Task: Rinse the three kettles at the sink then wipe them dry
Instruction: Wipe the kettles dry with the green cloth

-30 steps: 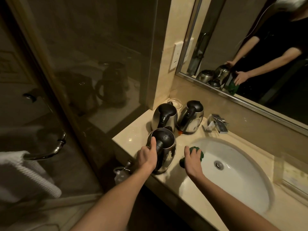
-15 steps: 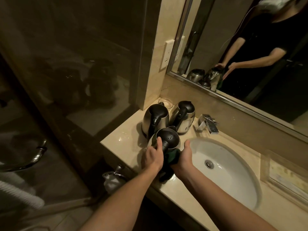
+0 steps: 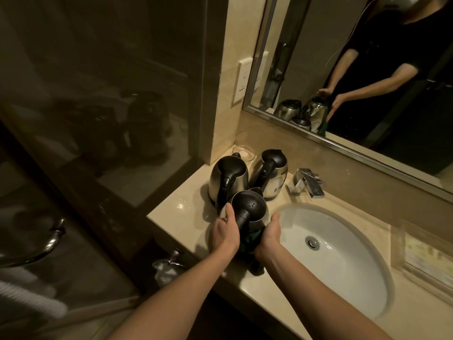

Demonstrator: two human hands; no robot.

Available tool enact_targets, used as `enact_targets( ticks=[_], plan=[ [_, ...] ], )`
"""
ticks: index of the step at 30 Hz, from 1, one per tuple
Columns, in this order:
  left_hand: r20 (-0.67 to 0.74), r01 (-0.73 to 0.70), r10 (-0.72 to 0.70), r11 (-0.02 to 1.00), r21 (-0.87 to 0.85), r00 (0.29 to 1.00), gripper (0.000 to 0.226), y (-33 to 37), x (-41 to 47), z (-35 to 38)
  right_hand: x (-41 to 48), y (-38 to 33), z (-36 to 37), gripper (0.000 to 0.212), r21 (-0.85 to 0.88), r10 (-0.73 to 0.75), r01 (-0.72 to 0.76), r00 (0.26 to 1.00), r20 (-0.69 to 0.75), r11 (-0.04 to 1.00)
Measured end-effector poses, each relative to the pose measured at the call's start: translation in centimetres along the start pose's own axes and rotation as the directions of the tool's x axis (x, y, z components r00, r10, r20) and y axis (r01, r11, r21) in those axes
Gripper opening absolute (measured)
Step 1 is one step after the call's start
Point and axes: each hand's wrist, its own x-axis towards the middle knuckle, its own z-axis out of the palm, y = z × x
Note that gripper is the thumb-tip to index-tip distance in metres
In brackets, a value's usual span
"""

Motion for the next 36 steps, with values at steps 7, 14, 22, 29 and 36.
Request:
enact_targets(
  ticks=[7,14,22,29,36],
  plan=[
    [-0.178,0.047,-0.035,0.997,0.062,0.983,0.070,2.2,-0.7,0.5,0.8,-0.4,-1.1,0.105,0.072,0.056,-0.058,0.998,0.024,0.996],
    [-0.273,-0.010,0.055,0.987,0.163,0.960,0.077,1.7,-0.1,1.6,-1.3,-1.7,0.1,0.092,0.025,-0.009,0.008,1.000,0.030,1.000],
    [-0.279,-0.078,0.132,0.978,0.194,0.951,0.072,1.2,0.7,1.3,1.7,0.5,-1.3,0.092,0.097,0.104,-0.105,0.994,0.011,0.990],
    [-0.209,-0.123,0.184,0.954,0.275,0.960,0.072,1.3,1.4,1.0,1.1,0.1,-1.8,0.091,0.246,0.185,-0.198,0.980,0.072,0.949],
    [-0.131,-0.148,0.197,0.939,0.310,0.972,0.074,1.0,2.4,0.6,-0.7,-1.6,-0.9,0.090,0.266,0.112,-0.139,0.987,0.114,0.954]
  ],
)
